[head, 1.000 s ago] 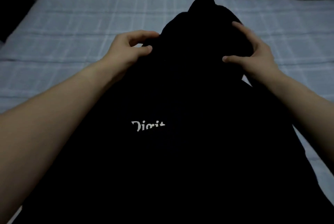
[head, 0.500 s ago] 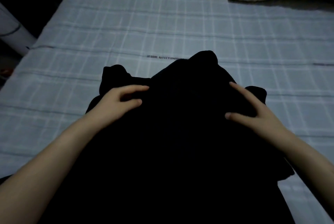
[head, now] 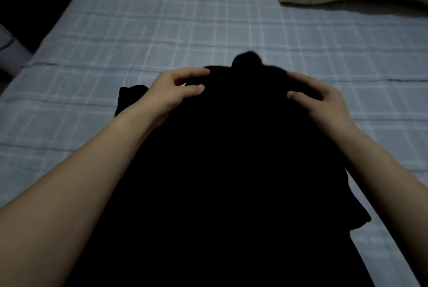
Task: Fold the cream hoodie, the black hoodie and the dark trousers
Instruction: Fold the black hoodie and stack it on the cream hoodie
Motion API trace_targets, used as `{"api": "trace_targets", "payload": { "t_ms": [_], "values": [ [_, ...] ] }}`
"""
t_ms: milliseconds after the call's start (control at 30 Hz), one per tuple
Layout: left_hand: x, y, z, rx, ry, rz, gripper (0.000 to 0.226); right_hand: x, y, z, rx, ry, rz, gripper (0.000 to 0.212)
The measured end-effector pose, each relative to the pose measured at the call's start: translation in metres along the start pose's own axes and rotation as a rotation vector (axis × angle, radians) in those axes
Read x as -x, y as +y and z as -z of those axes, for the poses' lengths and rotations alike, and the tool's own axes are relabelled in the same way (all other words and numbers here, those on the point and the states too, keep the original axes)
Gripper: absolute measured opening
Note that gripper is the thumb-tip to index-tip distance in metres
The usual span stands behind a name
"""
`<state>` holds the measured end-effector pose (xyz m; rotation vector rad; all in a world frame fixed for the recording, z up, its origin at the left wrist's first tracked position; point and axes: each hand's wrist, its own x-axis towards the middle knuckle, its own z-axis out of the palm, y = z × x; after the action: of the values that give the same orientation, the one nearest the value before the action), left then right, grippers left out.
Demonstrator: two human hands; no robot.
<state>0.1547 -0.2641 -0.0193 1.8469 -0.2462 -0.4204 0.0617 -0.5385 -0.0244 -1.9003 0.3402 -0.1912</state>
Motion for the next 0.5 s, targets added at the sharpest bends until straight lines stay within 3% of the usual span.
{"api": "trace_targets", "payload": {
  "t_ms": [167, 300, 367, 500],
  "values": [
    [0.085, 0.017, 0.005, 0.288, -0.008, -0.091, 0.041, 0.082, -0.030, 0.030, -0.108, -0.094, 0.156, 0.054],
    [0.137, -0.022, 0.003, -0.056, -0.142, 0.028, 0.043, 0.135, -0.009, 0.037, -0.072, -0.321, 0.011, 0.053],
    [0.147, -0.034, -0.001, -0.111, -0.166, 0.089, 0.044, 0.147, 0.005, 0.036, 0.018, -0.391, -0.036, 0.049],
    [0.144, -0.022, -0.001, -0.129, -0.078, 0.042, 0.033, 0.146, 0.001, 0.038, 0.047, -0.375, 0.015, 0.035]
  ]
}}
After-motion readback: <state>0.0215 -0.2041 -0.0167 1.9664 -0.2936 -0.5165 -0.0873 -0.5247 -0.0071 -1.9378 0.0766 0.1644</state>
